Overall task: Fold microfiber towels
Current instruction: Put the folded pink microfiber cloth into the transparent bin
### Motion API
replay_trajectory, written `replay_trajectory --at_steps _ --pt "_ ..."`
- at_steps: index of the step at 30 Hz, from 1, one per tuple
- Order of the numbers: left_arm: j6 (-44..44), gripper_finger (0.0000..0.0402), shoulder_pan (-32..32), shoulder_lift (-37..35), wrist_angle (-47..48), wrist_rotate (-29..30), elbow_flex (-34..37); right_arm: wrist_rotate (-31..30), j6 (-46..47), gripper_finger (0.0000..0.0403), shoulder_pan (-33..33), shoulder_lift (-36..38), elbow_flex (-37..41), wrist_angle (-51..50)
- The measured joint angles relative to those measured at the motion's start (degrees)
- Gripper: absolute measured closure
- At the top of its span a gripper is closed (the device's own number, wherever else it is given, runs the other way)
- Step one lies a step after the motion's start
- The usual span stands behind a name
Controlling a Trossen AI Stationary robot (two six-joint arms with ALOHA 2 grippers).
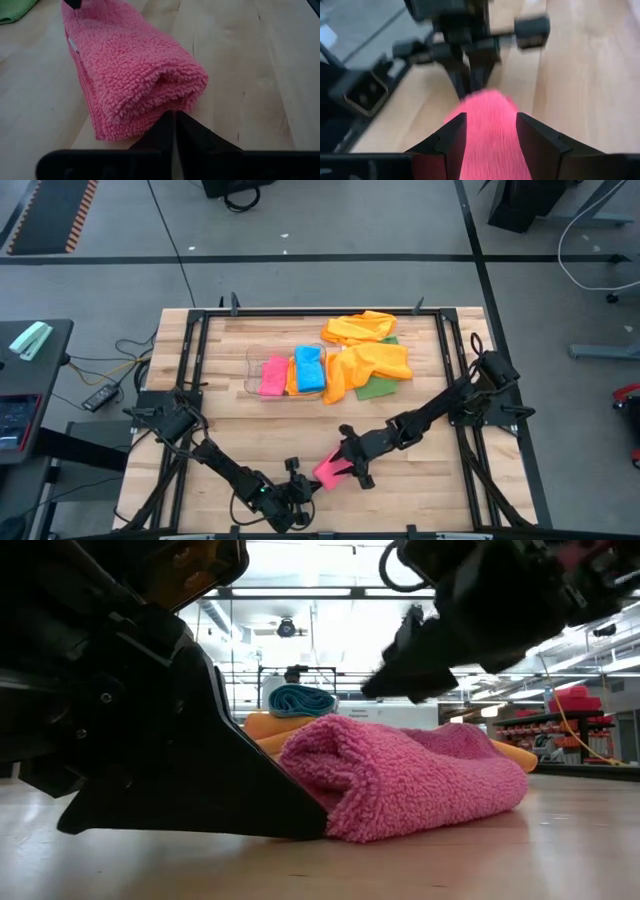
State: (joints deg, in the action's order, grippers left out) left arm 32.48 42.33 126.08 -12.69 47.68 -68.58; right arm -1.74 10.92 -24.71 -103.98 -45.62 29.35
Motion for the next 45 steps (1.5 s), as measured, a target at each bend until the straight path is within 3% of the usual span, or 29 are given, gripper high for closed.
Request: replay_trajectory --at_steps 9,23,31,38,45 --pt "-0.1 0.0369 0.0 0.0 0.2 0.0 0.0 0.3 -2.5 0.0207 -0.3 -7.1 -1.4 8.7" --pt "-0.2 0.0371 0.0 0.0 0.2 0.0 0.0 0.2 -0.8 0.0214 0.6 -15.7 -3.9 10.1" --pt "-0.6 0.0365 0.0 -0.1 0.2 0.0 0.0 -0.3 -1.7 0.0214 0.6 -12.0 -3.6 4.9" --pt "-7.7 0.0383 1.5 -3.8 -1.3 1.0 0.0 -1.7 -2.0 0.0214 0.7 -9.3 -3.6 1.4" --pt "-4.2 0.0375 0.5 -3.5 -3.3 3.8 0.0 -1.7 -0.8 0.0214 0.5 -9.5 -3.6 1.9"
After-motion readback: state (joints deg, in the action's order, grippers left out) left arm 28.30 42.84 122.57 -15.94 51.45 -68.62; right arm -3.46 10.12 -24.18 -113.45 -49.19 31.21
